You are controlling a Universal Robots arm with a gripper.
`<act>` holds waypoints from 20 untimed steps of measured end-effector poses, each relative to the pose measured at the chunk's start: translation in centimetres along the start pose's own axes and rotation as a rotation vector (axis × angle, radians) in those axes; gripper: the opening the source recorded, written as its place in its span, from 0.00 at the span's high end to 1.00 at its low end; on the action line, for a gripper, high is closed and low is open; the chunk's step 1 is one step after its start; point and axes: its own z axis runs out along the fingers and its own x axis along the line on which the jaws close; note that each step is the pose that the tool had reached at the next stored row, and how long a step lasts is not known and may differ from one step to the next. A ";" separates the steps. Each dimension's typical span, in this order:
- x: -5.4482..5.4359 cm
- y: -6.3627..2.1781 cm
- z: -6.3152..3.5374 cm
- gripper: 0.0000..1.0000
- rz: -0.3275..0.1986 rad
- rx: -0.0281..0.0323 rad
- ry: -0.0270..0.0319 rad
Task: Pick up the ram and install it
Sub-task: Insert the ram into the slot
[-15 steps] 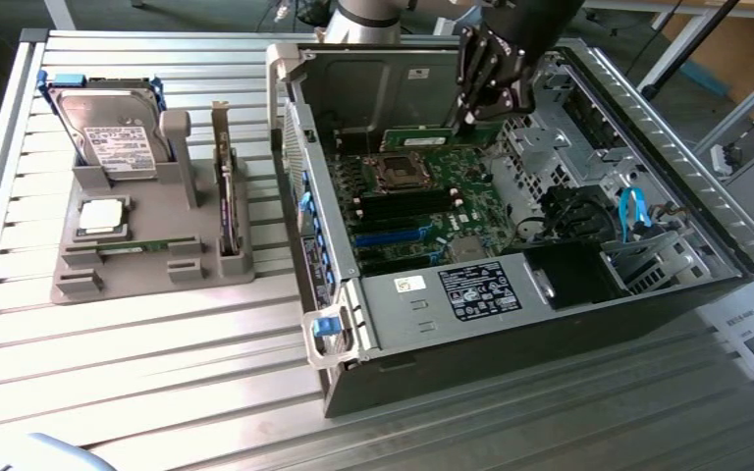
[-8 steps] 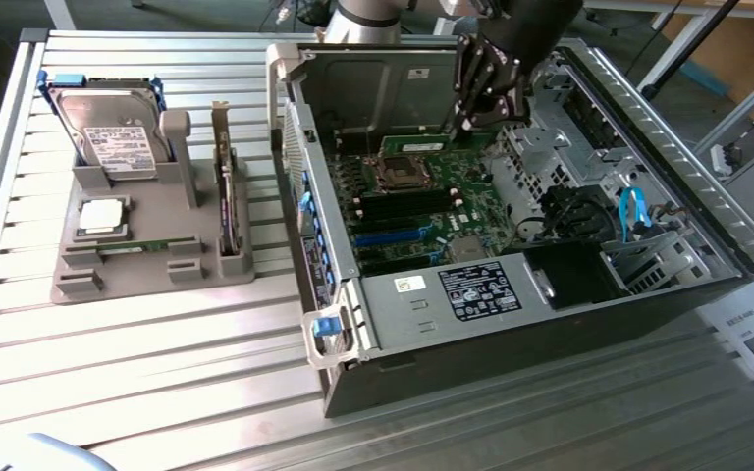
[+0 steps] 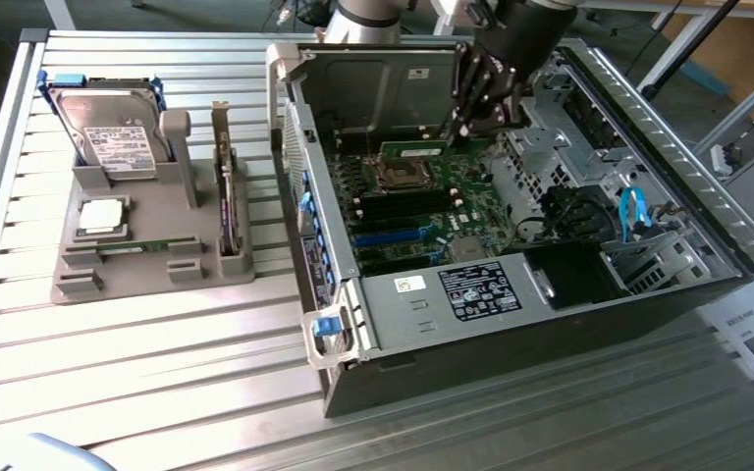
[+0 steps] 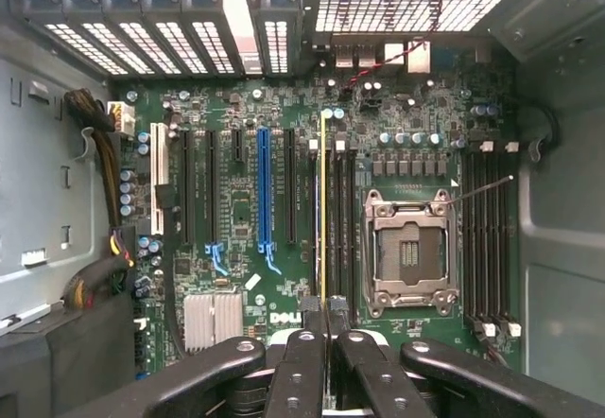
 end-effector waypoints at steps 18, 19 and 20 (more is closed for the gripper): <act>0.0 -0.10 1.32 0.88 0.000 0.0000 0.0000; 0.0 -0.11 1.41 0.88 0.000 0.0000 0.0001; 0.0 -0.12 1.50 0.88 0.000 0.0000 0.0001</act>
